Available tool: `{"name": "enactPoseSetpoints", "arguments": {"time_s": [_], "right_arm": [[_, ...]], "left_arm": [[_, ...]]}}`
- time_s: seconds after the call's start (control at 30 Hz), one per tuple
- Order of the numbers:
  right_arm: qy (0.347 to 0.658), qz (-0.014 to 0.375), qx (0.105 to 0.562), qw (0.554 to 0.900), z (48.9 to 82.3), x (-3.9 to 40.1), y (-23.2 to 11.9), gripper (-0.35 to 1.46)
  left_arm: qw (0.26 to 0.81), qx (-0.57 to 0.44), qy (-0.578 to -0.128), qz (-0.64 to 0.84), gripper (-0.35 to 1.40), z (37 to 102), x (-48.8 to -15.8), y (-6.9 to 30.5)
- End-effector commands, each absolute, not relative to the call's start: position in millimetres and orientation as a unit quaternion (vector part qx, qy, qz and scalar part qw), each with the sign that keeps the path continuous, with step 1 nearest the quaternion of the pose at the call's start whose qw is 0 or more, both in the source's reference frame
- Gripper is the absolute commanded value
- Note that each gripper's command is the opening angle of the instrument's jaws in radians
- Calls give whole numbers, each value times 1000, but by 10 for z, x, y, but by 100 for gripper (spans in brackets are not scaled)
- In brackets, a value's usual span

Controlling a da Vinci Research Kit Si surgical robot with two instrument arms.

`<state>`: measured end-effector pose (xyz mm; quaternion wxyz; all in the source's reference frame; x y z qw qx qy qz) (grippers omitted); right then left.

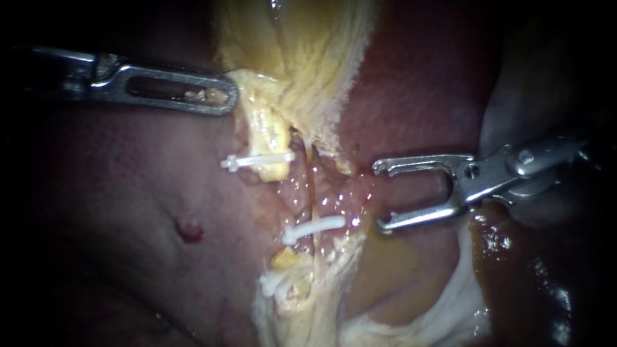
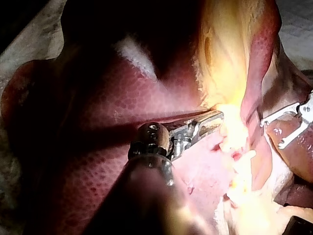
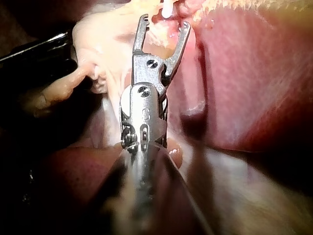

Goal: Going back first clip right tube

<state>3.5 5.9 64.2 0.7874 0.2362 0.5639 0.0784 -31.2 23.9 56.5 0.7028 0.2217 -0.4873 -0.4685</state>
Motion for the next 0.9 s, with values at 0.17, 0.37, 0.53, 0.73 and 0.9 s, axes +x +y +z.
{"name": "enactPoseSetpoints", "arguments": {"time_s": [0.17,0.37,0.53,0.73,0.9], "right_arm": [[564,79,234,788,639,33,62,50],[564,79,231,789,637,33,63,50],[564,80,231,789,636,33,64,50],[564,81,230,789,635,33,64,50],[564,81,230,789,635,33,64,50]], "left_arm": [[710,223,-477,-467,-35,582,-328,239],[720,228,-467,-460,-35,600,-345,232],[724,232,-463,-455,-35,608,-353,225],[725,232,-462,-455,-35,607,-353,224],[725,232,-462,-455,-35,607,-353,223]]}}
